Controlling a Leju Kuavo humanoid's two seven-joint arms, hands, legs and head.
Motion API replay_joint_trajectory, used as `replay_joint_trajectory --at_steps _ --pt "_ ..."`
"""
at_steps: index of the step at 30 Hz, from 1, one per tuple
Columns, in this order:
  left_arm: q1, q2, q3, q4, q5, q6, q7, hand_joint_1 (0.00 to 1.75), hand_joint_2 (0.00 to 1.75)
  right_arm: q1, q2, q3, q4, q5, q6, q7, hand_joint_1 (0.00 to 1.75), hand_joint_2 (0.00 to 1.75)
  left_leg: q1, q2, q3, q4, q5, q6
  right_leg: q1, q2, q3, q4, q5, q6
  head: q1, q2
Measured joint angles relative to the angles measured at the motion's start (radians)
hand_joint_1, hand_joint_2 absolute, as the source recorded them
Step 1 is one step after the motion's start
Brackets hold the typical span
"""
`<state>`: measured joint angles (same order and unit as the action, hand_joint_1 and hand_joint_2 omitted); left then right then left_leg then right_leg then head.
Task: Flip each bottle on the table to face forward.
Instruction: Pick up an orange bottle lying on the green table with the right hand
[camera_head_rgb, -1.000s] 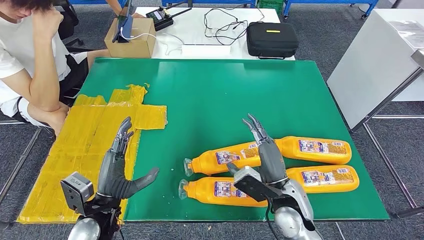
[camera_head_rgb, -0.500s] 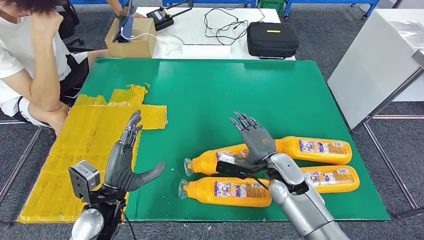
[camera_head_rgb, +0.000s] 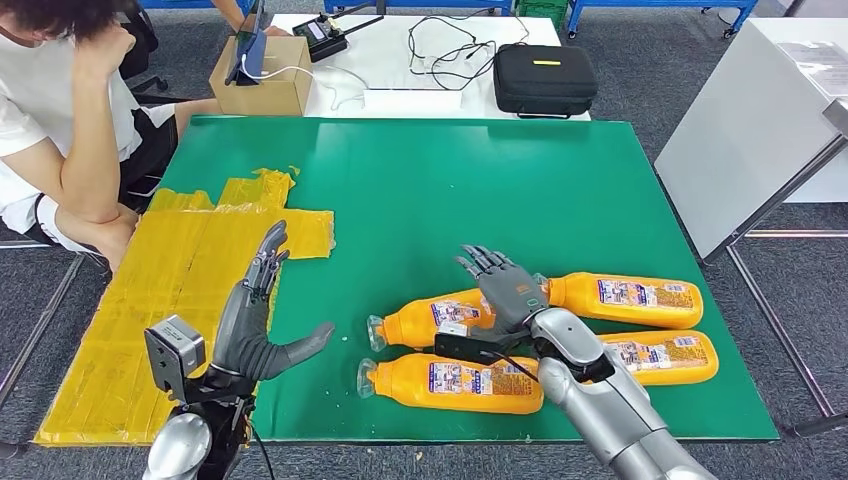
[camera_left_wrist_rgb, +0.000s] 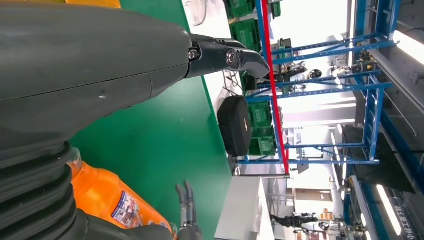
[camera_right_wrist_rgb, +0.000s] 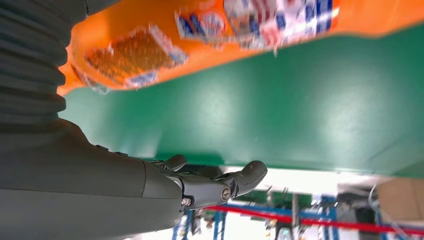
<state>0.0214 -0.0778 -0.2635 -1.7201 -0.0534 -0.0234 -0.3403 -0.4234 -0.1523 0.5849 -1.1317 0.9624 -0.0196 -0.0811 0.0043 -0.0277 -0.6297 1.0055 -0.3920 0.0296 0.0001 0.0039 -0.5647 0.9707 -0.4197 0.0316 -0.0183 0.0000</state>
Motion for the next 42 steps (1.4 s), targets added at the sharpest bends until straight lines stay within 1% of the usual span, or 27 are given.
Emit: replay_joint_trajectory --at_steps 3,6,12,24,25,26,28,29,30,33,35,38,42 --pt "-0.007 0.000 0.000 0.006 0.004 -0.007 -0.002 0.00 1.75 -0.016 -0.010 0.020 0.025 -0.037 0.042 -0.030 0.00 1.75 0.000 0.000 0.000 0.000 0.000 0.000 0.000 0.000 0.000 0.000 0.000 0.000 0.000 0.000" --pt "-0.014 0.000 -0.002 0.013 0.010 -0.011 -0.006 0.00 1.75 -0.040 -0.021 0.044 0.062 -0.061 0.058 -0.043 0.00 1.75 0.000 0.000 0.000 0.000 0.000 0.000 0.000 0.000 0.000 0.000 0.000 0.000 0.000 0.000" --pt "-0.026 0.000 -0.006 0.027 0.018 -0.011 -0.008 0.00 1.75 -0.088 -0.035 0.086 0.148 -0.079 0.069 -0.040 0.00 1.75 0.000 0.000 0.000 0.000 0.000 0.000 0.000 0.000 0.000 0.000 0.000 0.000 0.000 0.000" --pt "-0.044 0.000 -0.015 0.041 0.034 -0.013 -0.013 0.00 1.75 -0.144 -0.038 0.136 0.284 -0.099 0.084 -0.039 0.00 1.75 0.000 0.000 0.000 0.000 0.001 0.000 0.000 0.000 0.000 0.000 0.000 0.000 0.000 0.000" --pt "-0.044 0.000 -0.015 0.041 0.036 -0.013 -0.013 0.00 1.75 -0.147 -0.038 0.139 0.290 -0.100 0.085 -0.039 0.06 1.75 0.000 0.000 0.000 0.000 0.001 0.000 0.000 0.000 0.000 0.000 0.000 0.000 0.000 0.000" --pt "-0.045 0.000 -0.015 0.042 0.038 -0.013 -0.013 0.00 1.75 -0.151 -0.037 0.142 0.296 -0.099 0.085 -0.039 0.22 1.75 0.000 0.000 0.000 0.000 0.001 0.000 0.000 0.000 0.000 0.000 0.000 0.000 0.000 0.000" --pt "-0.046 0.000 -0.015 0.043 0.041 -0.013 -0.014 0.00 1.75 -0.159 -0.037 0.149 0.310 -0.097 0.086 -0.039 0.88 1.75 0.000 0.000 0.000 0.000 0.001 0.000 0.000 0.000 0.000 0.000 0.000 0.000 0.000 0.000" --pt "-0.046 0.000 -0.015 0.044 0.042 -0.013 -0.014 0.00 1.75 -0.163 -0.036 0.153 0.317 -0.096 0.086 -0.039 1.17 1.75 0.000 0.000 0.000 0.000 0.001 0.000 0.000 0.000 0.000 0.000 0.000 0.000 0.000 0.000" --pt "-0.047 0.000 -0.015 0.044 0.043 -0.013 -0.015 0.00 1.75 -0.167 -0.036 0.157 0.324 -0.095 0.086 -0.039 1.40 1.75 0.000 0.000 0.000 0.000 0.001 0.000 0.000 0.000 0.000 0.000 0.000 0.000 0.000 0.000" --pt "-0.047 0.000 -0.016 0.046 0.046 -0.013 -0.016 0.00 1.75 -0.173 -0.035 0.166 0.341 -0.095 0.080 -0.047 1.64 1.75 0.000 0.000 0.000 0.000 0.001 0.000 0.000 0.000 0.000 0.000 0.000 0.000 0.000 0.000" --pt "-0.047 0.000 -0.017 0.047 0.048 -0.013 -0.017 0.00 1.75 -0.174 -0.034 0.171 0.349 -0.096 0.071 -0.053 1.71 1.75 0.000 0.000 0.000 0.000 0.001 0.001 0.000 0.000 0.000 0.000 0.000 0.000 0.000 0.000" --pt "-0.047 0.000 -0.018 0.048 0.050 -0.015 -0.017 0.00 1.75 -0.174 -0.032 0.176 0.356 -0.096 0.055 -0.054 1.75 1.75 0.000 0.000 0.001 0.000 0.001 0.000 0.000 0.000 0.001 0.000 0.000 0.000 0.000 0.000" --pt "-0.046 0.000 -0.024 0.050 0.051 -0.018 -0.017 0.00 1.75 -0.174 -0.031 0.179 0.360 -0.096 0.040 -0.054 1.75 1.75 0.000 0.000 0.001 0.000 0.001 0.000 0.000 0.000 0.001 0.000 0.000 0.000 0.000 0.000"
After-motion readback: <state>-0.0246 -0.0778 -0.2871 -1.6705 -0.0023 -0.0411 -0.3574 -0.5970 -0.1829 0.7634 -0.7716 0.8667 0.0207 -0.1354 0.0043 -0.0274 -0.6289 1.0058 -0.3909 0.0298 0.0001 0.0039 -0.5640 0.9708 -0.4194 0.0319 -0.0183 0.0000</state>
